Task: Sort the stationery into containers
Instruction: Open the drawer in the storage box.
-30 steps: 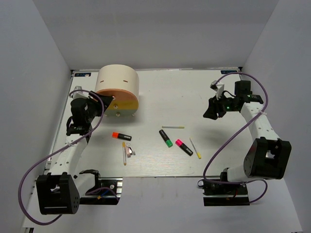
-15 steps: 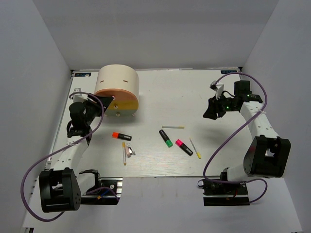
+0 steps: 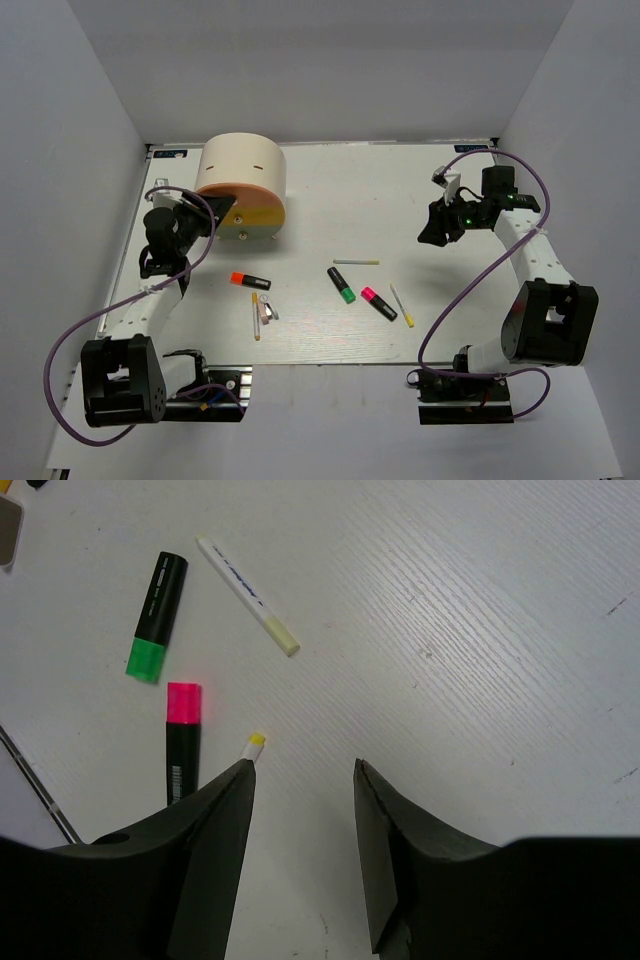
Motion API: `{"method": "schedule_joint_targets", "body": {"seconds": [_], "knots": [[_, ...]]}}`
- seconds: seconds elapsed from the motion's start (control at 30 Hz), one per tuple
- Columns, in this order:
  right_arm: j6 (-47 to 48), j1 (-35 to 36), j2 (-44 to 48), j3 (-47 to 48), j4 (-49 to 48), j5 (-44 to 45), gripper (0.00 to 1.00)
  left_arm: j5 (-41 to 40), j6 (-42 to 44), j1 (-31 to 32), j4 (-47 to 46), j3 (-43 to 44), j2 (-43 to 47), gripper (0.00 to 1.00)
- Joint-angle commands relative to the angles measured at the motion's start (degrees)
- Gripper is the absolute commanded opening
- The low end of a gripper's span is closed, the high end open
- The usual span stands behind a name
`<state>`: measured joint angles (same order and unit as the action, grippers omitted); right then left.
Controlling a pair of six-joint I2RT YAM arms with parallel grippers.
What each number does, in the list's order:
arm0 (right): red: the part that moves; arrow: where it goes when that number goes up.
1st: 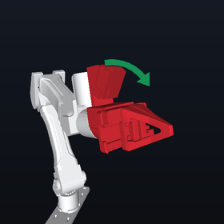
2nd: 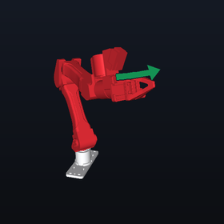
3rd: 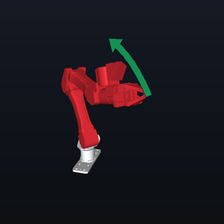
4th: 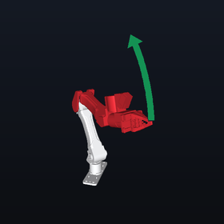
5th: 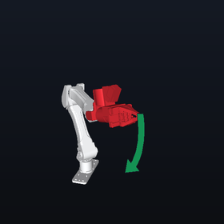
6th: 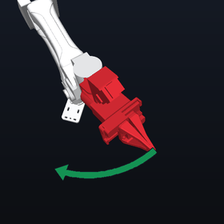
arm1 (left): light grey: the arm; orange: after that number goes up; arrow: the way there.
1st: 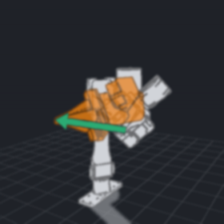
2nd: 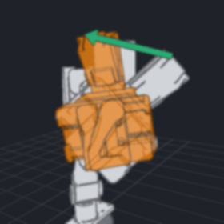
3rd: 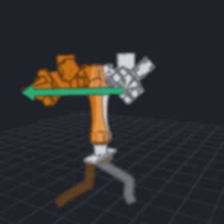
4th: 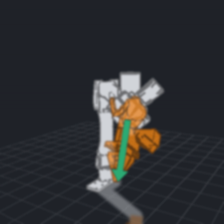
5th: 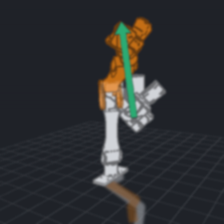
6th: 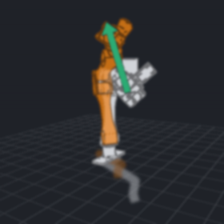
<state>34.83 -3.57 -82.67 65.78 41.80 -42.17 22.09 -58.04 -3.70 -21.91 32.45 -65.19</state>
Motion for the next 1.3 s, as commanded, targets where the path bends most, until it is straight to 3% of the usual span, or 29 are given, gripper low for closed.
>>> {"method": "schedule_joint_targets", "body": {"seconds": [0.0,0.5,0.73,1.1,1.23,1.27], "knots": [[-0.20,0.06,0.32,-0.21,-1.19,-0.72,0.50,-0.55,-0.23,-0.43,0.55,1.57,0.59,0.51],[0.06,0.06,0.32,-0.47,-1.20,-0.89,0.50,1.20,-0.23,0.63,-0.59,1.04,-0.47,0.33],[0.06,0.14,0.32,-0.39,-1.11,-1.07,0.50,1.73,-0.23,0.63,0.11,-0.18,0.24,0.15],[0.24,0.23,0.15,-0.30,-0.67,-1.68,0.52,3.31,1.96,0.63,8.10,-6.69,10.85,0.11],[2.08,0.15,-0.64,0.49,1.35,-3.44,0.68,3.31,1.97,0.63,11.18,-9.32,14.99,0.11],[2.87,0.32,-0.82,0.67,2.05,-3.96,0.86,3.31,1.97,0.11,11.80,-9.33,15.79,0.11]]}}
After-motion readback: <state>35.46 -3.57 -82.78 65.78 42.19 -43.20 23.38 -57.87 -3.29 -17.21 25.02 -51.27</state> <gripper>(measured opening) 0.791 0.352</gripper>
